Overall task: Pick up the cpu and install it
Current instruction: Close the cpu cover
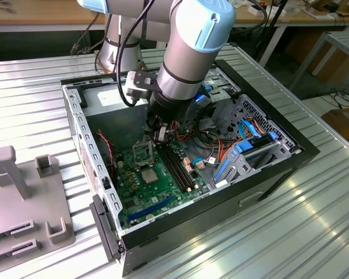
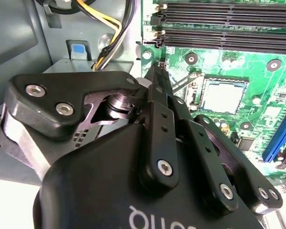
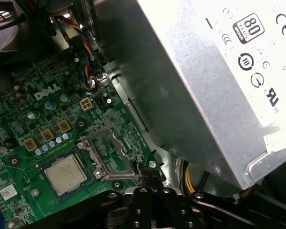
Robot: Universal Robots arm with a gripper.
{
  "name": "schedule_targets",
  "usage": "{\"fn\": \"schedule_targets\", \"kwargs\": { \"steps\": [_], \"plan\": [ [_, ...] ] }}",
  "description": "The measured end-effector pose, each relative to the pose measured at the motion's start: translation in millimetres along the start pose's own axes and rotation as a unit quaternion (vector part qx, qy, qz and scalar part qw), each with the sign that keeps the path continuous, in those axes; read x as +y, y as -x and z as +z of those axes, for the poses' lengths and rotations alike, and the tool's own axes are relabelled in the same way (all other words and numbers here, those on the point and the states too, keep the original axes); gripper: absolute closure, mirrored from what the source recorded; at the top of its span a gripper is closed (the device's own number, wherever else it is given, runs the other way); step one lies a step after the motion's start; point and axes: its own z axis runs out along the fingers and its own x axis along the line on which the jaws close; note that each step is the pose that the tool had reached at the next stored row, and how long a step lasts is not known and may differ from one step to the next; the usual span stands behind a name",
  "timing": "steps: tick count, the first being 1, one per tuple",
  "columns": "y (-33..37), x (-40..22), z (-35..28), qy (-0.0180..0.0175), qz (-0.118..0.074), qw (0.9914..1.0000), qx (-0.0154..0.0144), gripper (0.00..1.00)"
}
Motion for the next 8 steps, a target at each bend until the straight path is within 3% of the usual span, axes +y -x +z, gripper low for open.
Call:
{"fn": "schedule_targets", "kwargs": {
  "steps": [8],
  "plan": [
    [-0.7, 1.2, -1.5, 0.0004, -0.011, 0.99994, 0.0025, 0.89]
  ]
}}
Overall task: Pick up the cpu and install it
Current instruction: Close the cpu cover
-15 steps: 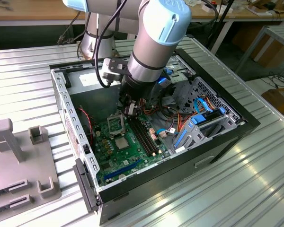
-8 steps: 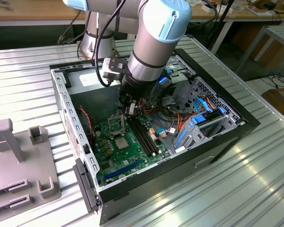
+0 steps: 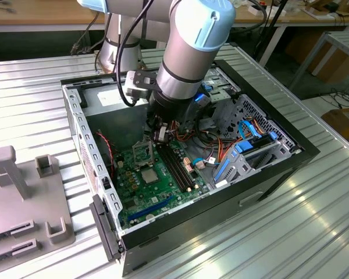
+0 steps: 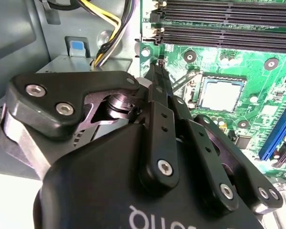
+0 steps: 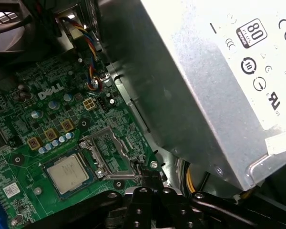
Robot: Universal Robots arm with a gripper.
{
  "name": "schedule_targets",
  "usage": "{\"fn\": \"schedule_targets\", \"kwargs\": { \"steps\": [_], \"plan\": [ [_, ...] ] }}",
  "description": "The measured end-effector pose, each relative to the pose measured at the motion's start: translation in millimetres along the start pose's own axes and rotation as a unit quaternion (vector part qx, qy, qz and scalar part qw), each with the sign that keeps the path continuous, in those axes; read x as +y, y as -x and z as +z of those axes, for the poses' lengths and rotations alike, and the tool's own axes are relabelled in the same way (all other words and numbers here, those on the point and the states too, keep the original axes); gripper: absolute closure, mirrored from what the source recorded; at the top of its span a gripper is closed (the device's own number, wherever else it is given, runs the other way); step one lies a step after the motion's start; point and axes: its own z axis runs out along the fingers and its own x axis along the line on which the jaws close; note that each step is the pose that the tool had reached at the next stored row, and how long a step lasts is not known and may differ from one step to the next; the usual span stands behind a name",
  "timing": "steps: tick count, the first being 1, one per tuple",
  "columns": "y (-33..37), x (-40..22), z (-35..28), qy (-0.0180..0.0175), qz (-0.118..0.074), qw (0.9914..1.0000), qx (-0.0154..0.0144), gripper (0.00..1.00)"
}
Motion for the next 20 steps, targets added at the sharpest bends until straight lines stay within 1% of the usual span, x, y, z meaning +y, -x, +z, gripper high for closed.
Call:
{"fn": "schedule_targets", "kwargs": {
  "steps": [3, 7, 8, 9, 10, 13, 14, 15, 17, 20],
  "plan": [
    [-0.5, 0.0, -0.1, 0.0014, -0.012, 0.99993, 0.0009, 0.89],
    [-1.1, -0.3, -0.2, 0.0035, -0.026, 0.99965, 0.0013, 0.89],
    [-1.2, -0.4, -0.3, 0.0043, -0.03, 0.99953, 0.001, 0.89],
    [-1.3, -0.5, -0.3, 0.0052, -0.032, 0.99946, -0.0003, 0.89],
    [-1.6, -0.6, -0.5, 0.007, -0.034, 0.99937, -0.0042, 0.89],
    [-2.0, -0.8, -1.3, 0.0087, -0.036, 0.99928, -0.0096, 0.89],
    [-2.2, -0.9, -1.6, 0.0089, -0.036, 0.99924, -0.0108, 0.89],
    [-2.4, -1.0, -2.0, 0.0089, -0.037, 0.99921, -0.0116, 0.89],
    [-2.7, -1.1, -2.5, 0.0085, -0.038, 0.99916, -0.0121, 0.89],
    [-3.3, -1.3, -3.3, 0.0082, -0.042, 0.99902, -0.0122, 0.89]
  ]
}}
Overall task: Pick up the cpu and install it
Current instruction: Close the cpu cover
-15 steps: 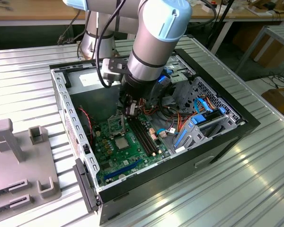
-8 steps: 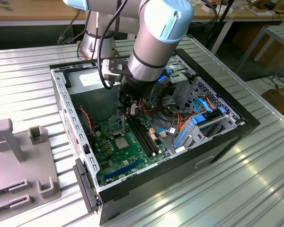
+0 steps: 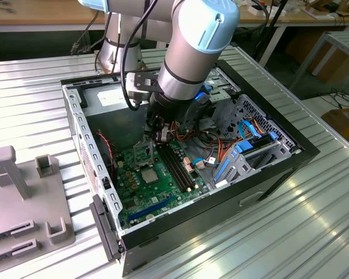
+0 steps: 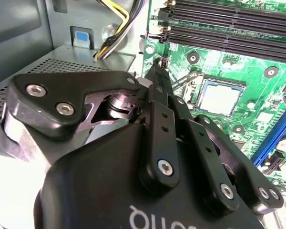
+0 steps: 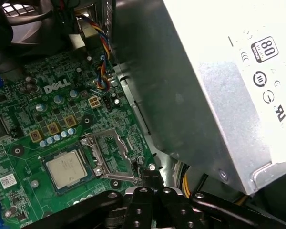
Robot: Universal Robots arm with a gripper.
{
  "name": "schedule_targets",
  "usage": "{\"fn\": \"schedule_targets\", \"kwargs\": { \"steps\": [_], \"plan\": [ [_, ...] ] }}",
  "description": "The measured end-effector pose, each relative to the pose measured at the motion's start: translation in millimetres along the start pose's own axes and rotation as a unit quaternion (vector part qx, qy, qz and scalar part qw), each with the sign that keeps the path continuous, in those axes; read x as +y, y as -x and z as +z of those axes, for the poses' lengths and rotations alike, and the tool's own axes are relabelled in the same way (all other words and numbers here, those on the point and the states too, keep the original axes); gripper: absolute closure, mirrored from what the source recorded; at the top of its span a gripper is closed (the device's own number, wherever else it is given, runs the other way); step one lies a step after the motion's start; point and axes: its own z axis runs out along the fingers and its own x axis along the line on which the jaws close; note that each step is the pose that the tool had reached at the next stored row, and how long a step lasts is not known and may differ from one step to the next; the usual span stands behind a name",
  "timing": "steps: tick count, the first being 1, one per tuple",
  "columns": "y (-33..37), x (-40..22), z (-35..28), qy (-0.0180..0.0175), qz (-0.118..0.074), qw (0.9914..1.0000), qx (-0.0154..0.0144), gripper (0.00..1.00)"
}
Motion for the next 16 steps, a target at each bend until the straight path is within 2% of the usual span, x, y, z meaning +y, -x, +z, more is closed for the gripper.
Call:
{"fn": "schedule_targets", "kwargs": {
  "steps": [16],
  "plan": [
    [0.4, 0.5, -5.8, 0.0005, -0.004, 0.99999, 0.0, 0.89]
  ]
}}
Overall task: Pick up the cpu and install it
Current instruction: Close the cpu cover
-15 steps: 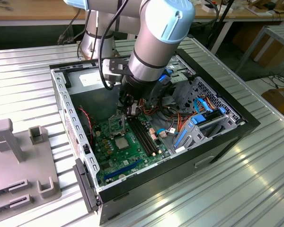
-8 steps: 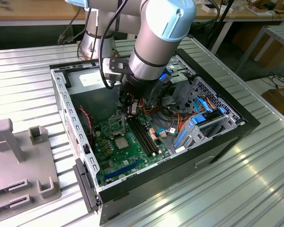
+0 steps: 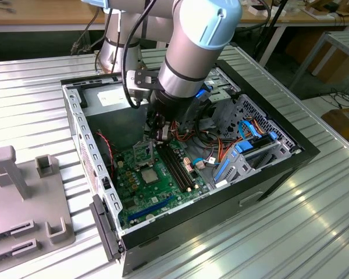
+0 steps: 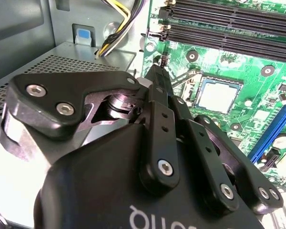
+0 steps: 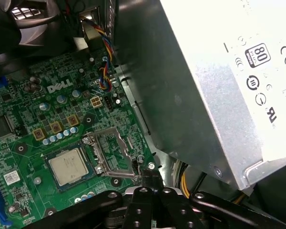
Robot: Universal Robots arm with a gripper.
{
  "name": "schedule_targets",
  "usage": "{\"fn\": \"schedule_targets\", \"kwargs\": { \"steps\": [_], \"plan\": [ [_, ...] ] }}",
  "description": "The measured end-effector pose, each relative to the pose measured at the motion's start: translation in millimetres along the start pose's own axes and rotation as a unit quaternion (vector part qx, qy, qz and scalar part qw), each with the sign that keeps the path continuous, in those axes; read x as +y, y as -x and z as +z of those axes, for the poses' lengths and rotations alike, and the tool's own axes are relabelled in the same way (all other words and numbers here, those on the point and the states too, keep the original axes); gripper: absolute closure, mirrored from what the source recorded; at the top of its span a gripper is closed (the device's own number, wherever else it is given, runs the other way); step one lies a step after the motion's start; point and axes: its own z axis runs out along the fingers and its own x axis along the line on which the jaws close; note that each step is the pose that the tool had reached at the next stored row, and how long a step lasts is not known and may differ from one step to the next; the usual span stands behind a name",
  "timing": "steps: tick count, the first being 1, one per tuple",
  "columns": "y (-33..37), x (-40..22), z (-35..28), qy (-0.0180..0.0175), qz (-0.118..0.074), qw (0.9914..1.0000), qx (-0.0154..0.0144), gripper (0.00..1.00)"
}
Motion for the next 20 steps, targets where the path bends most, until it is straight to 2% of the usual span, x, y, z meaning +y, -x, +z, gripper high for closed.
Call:
{"fn": "schedule_targets", "kwargs": {
  "steps": [20],
  "plan": [
    [-0.5, 0.0, -2.8, 0.0028, -0.02, 0.9998, 0.002, 0.89]
  ]
}}
